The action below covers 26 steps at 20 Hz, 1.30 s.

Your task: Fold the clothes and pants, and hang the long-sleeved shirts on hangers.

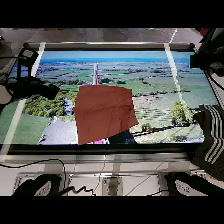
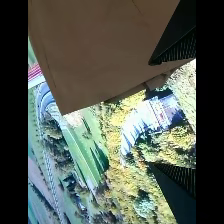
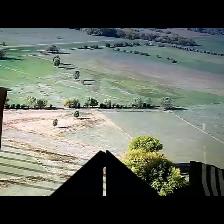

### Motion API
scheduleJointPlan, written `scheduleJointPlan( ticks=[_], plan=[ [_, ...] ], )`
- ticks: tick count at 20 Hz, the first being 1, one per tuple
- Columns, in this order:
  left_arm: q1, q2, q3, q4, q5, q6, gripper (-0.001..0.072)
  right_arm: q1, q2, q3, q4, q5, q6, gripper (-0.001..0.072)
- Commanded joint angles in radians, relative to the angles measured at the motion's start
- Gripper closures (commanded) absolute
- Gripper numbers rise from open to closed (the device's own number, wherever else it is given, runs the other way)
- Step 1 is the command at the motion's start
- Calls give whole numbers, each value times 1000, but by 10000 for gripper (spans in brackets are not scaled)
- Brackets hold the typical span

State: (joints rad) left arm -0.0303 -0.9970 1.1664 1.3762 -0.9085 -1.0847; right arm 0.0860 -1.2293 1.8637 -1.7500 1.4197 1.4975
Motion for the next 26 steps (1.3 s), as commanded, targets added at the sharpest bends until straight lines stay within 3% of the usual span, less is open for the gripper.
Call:
scheduleJointPlan(
  ticks=[1,13,17,20,23,26],
  plan=[
    [0,0,0,0,0,0,-6,1,-1,0,0,0,0,692],
    [0,0,0,0,0,0,-6,1,-1,0,4,-13,1,691],
    [0,-1,0,0,0,0,-6,-7,-9,0,-20,-166,-3,691],
    [0,0,0,-1,0,0,-5,-85,-63,-33,-1,-93,-49,693],
    [0,0,0,-1,0,-25,-6,-203,-115,-224,205,-53,-64,693],
    [0,0,0,-1,0,-114,-6,-282,-167,-506,528,3,-185,693]
  ],
)
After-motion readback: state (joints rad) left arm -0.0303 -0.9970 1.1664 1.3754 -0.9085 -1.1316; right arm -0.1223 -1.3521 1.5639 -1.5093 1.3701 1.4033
